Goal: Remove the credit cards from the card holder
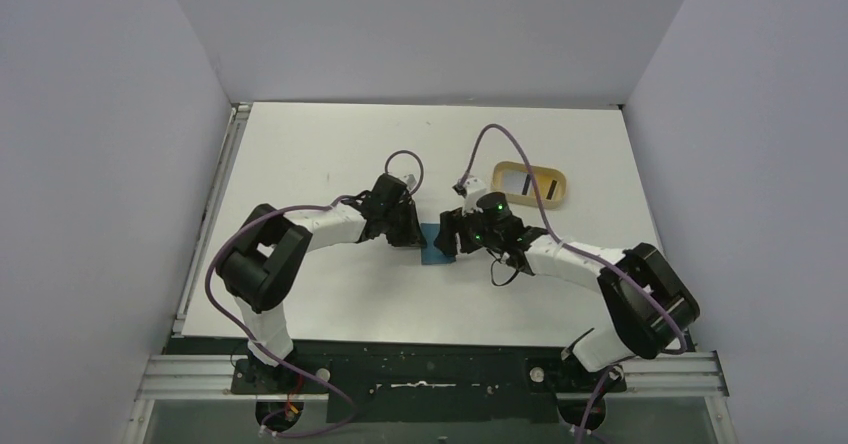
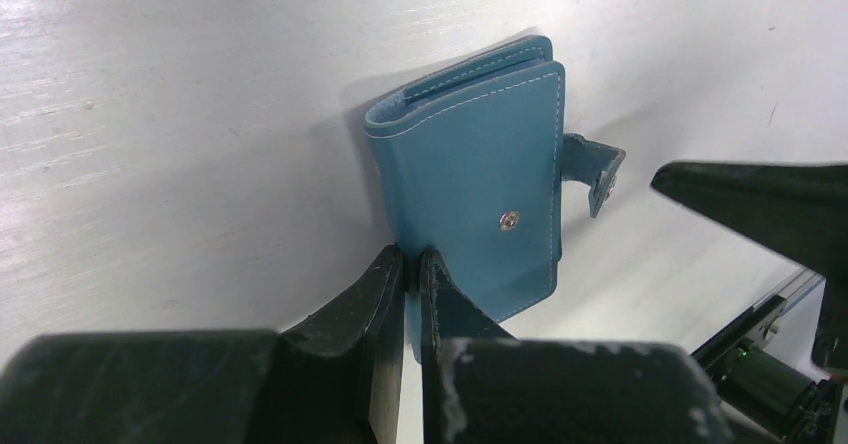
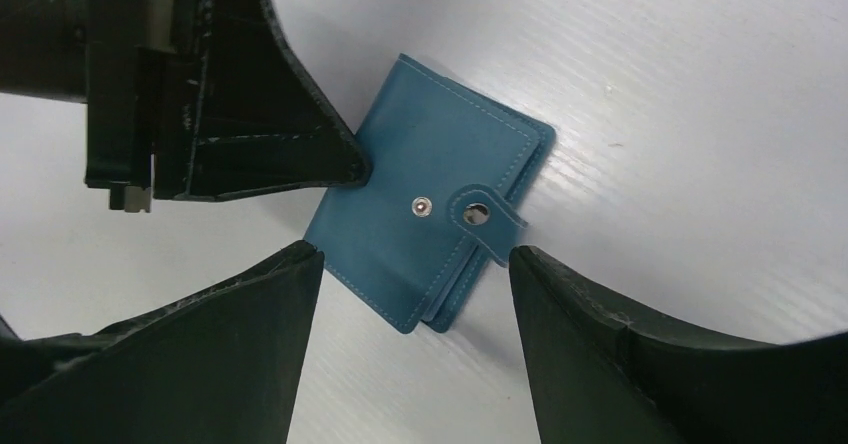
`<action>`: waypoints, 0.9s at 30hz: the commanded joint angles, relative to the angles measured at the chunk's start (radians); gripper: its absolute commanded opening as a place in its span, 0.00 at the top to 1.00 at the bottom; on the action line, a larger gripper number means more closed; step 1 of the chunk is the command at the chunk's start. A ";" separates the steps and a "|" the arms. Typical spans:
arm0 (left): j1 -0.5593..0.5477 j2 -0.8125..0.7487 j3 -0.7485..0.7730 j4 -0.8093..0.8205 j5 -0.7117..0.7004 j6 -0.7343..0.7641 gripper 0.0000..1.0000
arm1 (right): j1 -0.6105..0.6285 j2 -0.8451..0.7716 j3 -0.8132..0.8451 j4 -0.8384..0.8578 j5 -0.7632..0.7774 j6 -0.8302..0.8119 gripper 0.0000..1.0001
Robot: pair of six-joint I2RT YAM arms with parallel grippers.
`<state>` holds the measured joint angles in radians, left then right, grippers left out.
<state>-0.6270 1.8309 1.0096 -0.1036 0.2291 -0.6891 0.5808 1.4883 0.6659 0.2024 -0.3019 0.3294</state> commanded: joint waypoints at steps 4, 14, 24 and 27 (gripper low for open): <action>0.006 0.017 -0.022 -0.064 -0.083 0.034 1.00 | 0.138 0.035 0.118 -0.148 0.344 -0.161 0.30; 0.006 0.006 -0.032 -0.065 -0.084 0.035 1.00 | 0.171 0.136 0.186 -0.199 0.485 -0.161 0.39; 0.006 -0.014 -0.050 -0.070 -0.093 0.032 1.00 | 0.138 0.133 0.133 -0.134 0.459 -0.106 0.76; 0.006 -0.019 -0.053 -0.071 -0.097 0.031 1.00 | 0.116 0.126 0.115 -0.121 0.438 -0.089 0.90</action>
<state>-0.6270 1.8202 0.9916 -0.0944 0.2173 -0.6960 0.7258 1.6337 0.8021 0.0139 0.1383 0.2096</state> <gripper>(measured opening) 0.045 0.176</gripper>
